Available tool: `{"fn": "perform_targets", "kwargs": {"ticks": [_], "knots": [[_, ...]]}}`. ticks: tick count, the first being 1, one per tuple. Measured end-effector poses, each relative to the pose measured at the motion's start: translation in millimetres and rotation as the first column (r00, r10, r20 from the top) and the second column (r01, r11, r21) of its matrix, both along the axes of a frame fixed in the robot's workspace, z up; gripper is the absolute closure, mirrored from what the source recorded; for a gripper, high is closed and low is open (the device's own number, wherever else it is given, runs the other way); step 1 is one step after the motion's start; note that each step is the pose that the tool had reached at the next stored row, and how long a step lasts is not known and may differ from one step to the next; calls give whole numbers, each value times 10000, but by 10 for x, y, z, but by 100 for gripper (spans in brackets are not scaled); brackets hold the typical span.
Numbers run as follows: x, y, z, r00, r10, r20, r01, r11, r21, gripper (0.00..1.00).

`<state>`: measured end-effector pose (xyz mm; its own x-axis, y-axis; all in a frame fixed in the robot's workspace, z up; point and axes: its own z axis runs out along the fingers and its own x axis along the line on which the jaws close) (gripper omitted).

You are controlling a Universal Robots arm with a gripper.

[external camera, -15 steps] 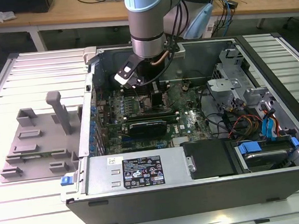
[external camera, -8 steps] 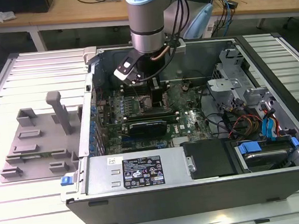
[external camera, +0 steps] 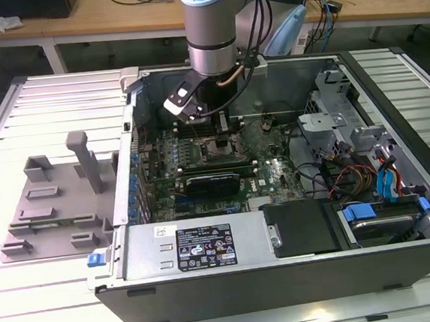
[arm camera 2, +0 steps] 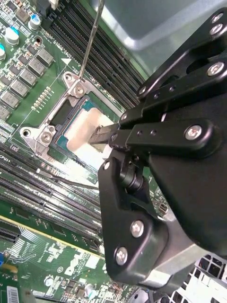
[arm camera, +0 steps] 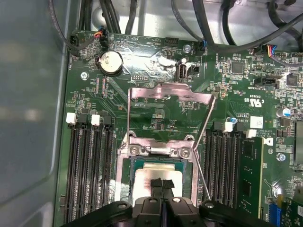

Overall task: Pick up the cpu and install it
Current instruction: 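Place the cpu into insertion slot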

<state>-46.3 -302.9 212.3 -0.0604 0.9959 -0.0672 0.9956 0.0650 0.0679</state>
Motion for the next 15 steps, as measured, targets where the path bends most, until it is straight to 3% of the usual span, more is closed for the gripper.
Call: {"fn": "perform_targets", "kwargs": {"ticks": [4,7,9,11,13,15], "knots": [[1,-3,4,10000,1,-11,-1,10000,7,89],[9,-16,3,10000,-30,-91,31,10000,78,89],[15,-29,2,9998,-80,-155,82,9998,171,89],[16,-49,-2,9997,-145,-193,153,9991,396,89],[16,-61,-3,9996,-164,-208,174,9985,517,89],[16,-70,-3,9996,-182,-221,195,9983,558,89]]}}
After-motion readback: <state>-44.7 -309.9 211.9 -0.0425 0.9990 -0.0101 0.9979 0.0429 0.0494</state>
